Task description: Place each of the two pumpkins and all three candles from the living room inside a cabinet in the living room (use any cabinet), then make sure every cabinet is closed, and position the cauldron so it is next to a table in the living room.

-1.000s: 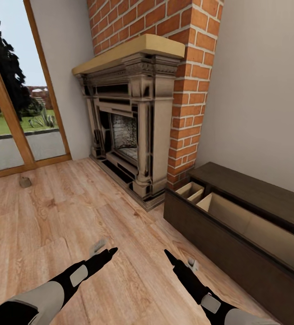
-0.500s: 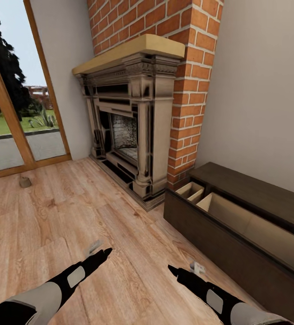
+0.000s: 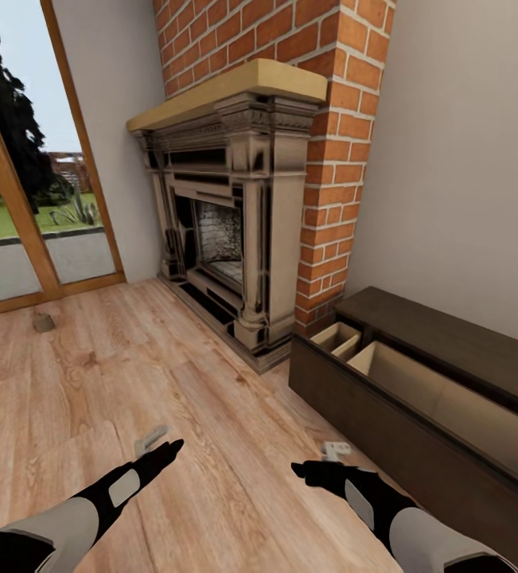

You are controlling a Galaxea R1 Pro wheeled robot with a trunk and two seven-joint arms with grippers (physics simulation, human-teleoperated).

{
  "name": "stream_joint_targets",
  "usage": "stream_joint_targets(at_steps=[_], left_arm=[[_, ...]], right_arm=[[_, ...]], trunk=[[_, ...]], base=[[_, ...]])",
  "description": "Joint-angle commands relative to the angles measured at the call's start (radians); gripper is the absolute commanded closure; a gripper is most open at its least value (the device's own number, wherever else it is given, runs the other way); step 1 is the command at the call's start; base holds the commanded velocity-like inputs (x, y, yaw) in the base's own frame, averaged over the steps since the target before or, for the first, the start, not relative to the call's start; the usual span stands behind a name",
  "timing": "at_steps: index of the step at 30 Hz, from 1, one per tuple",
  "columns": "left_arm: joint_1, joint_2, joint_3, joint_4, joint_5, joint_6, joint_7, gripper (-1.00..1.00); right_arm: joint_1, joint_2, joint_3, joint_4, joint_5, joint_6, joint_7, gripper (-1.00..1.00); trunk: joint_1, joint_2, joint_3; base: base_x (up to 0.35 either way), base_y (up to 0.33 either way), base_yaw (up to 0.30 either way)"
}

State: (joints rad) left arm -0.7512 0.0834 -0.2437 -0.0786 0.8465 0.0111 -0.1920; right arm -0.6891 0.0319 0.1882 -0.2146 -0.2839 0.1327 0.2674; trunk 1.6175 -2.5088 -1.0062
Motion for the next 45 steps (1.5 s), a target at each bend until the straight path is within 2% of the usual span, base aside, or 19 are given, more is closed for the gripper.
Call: stream_joint_targets(at_steps=[1, 12, 16, 22, 32, 36, 45], left_arm=[[0.0, 0.001, -0.008, 0.001, 0.01, 0.001, -0.002, -1.0], [0.0, 0.0, -0.009, 0.002, 0.01, 0.001, -0.001, -1.0], [0.0, -0.001, -0.009, 0.002, 0.01, 0.001, -0.001, -1.0], [0.0, -0.001, -0.009, 0.002, 0.009, 0.001, -0.001, -1.0], [0.0, -0.006, -0.016, 0.003, 0.007, 0.002, 0.024, -1.0], [0.0, -0.008, -0.017, 0.002, 0.006, 0.002, 0.051, -1.0], [0.0, -0.008, -0.017, 0.002, 0.006, 0.003, 0.057, -1.0]], right_arm=[[-0.001, 0.001, 0.007, -0.003, -0.007, 0.011, -0.007, -1.0], [0.003, 0.014, 0.01, 0.005, -0.004, -0.002, -0.026, -1.0], [0.004, 0.022, 0.011, 0.008, -0.001, 0.035, -0.063, -1.0], [0.005, 0.023, 0.011, 0.008, 0.0, 0.041, -0.072, -1.0], [0.006, 0.023, 0.062, 0.008, 0.0, 0.041, -0.073, -1.0], [0.006, 0.023, 0.067, 0.008, 0.0, 0.042, -0.073, -1.0], [0.007, 0.022, 0.068, 0.007, 0.0, 0.042, -0.073, -1.0]], trunk=[[0.0, 0.0, -0.001], [0.0, 0.0, -0.001], [0.0, 0.0, -0.001], [0.0, 0.0, -0.001], [0.0, 0.0, 0.005], [0.0, 0.0, 0.009], [0.0, 0.0, 0.018]], base=[[0.162, 0.06, 0.0], [0.249, 0.129, 0.0], [0.283, 0.146, 0.0], [0.284, 0.133, 0.017], [0.284, 0.045, 0.237], [0.284, 0.002, 0.236], [0.287, 0.034, 0.233]])
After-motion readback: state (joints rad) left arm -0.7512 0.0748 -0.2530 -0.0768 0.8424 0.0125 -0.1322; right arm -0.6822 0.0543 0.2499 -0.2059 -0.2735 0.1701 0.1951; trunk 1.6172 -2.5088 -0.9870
